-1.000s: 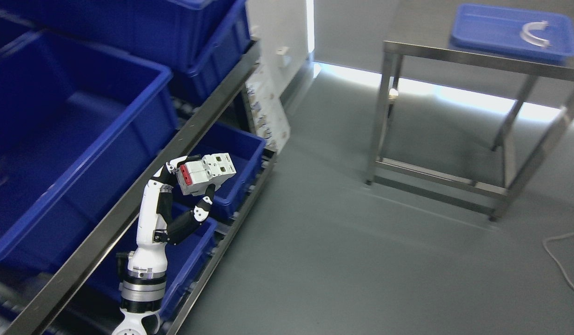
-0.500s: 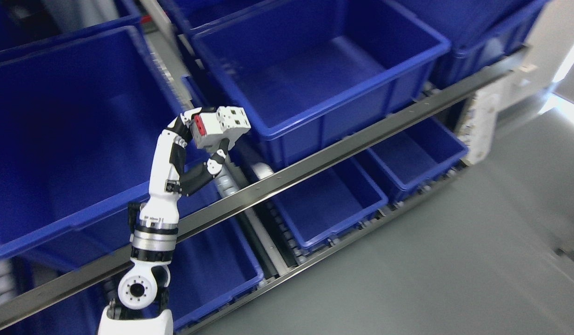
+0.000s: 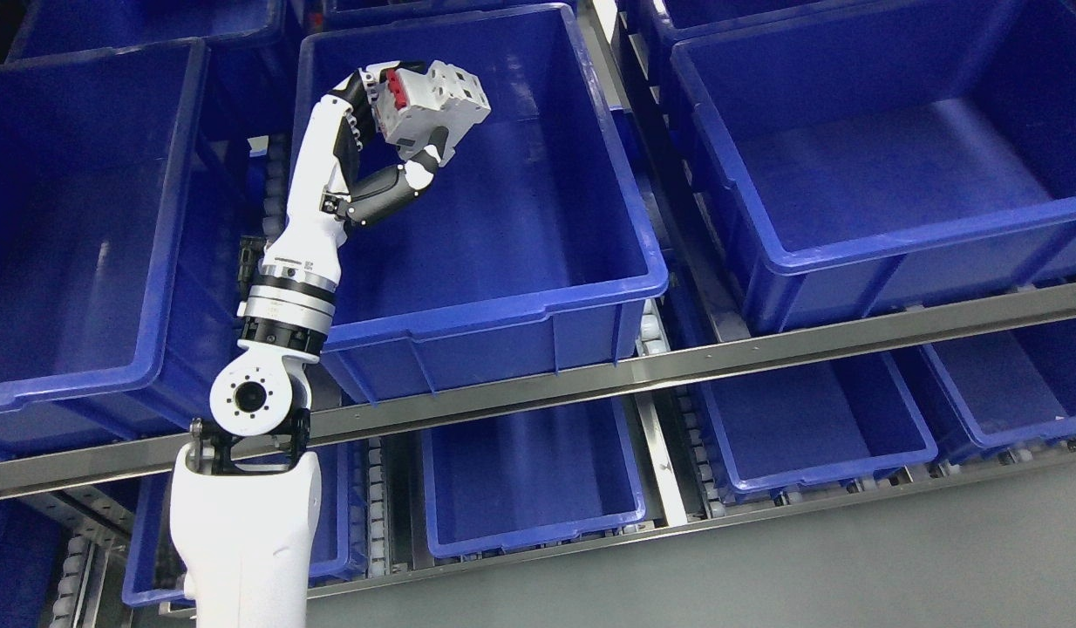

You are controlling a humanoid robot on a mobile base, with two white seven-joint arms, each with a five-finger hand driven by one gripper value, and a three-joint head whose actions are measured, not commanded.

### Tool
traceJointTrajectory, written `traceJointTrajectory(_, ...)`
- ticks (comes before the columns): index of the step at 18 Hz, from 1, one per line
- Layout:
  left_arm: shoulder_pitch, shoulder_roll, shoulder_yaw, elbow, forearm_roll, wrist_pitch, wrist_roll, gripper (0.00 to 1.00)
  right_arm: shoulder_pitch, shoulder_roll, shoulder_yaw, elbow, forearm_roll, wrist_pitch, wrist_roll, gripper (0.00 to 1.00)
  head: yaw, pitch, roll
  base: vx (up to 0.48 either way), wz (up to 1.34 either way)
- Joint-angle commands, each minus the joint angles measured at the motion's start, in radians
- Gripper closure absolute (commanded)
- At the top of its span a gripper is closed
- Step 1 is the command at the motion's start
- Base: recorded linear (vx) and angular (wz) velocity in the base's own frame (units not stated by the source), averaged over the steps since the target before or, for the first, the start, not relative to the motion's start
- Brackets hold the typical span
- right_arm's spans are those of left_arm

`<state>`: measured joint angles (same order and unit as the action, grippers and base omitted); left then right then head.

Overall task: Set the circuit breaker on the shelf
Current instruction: 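Extend the left hand over the blue bin and release the breaker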

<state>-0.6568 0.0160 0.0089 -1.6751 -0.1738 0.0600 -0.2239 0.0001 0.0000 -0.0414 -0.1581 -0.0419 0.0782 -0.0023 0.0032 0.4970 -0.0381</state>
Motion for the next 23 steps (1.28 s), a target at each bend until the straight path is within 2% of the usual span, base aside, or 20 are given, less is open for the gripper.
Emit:
traceJointTrajectory(1,-0.117,0.073,-0.043,0.171,-0.125,0.018,-0.025,0.82,0.015,-0.017,0.000,0.000,0.001,-0.031,-0.001,0.00,0.0000,0.000,0.000,0.048,0.22)
traceJointTrajectory(4,-0.265,0.174,-0.052,0.363,-0.180,0.018,-0.061,0.81,0.015,-0.017,0.000,0.000,-0.001,-0.031,-0.001,0.00,0.0000,0.000,0.000,0.025,0.21)
traceJointTrajectory(5,-0.299,0.186,-0.053,0.412,-0.191,0.018,-0.078,0.81,0.015,-0.017,0.000,0.000,-0.001,-0.031,-0.001,0.00,0.0000,0.000,0.000,0.016,0.09)
traceJointTrajectory(10,-0.477,0.177,-0.141,0.775,-0.251,0.004,-0.107,0.80,0.015,-0.017,0.000,0.000,-0.001,-0.031,-0.001,0.00,0.0000,0.000,0.000,0.005,0.01)
traceJointTrajectory(13,-0.523,0.134,-0.159,0.940,-0.265,-0.034,-0.103,0.79,0.015,-0.017,0.000,0.000,-0.001,-0.031,-0.001,0.00,0.0000,0.000,0.000,-0.004,-0.01)
traceJointTrajectory(18,-0.589,0.111,-0.159,1.116,-0.280,-0.069,-0.101,0.79,0.015,-0.017,0.000,0.000,-0.001,-0.031,-0.001,0.00,0.0000,0.000,0.000,0.000,0.00)
traceJointTrajectory(21,-0.615,0.104,-0.159,1.156,-0.280,-0.071,-0.101,0.79,0.015,-0.017,0.000,0.000,0.001,-0.031,-0.001,0.00,0.0000,0.000,0.000,0.000,0.00)
traceJointTrajectory(23,-0.623,0.082,-0.159,1.169,-0.280,-0.069,-0.098,0.74,0.015,-0.017,0.000,0.000,0.001,-0.031,-0.001,0.00,0.0000,0.000,0.000,0.000,0.00)
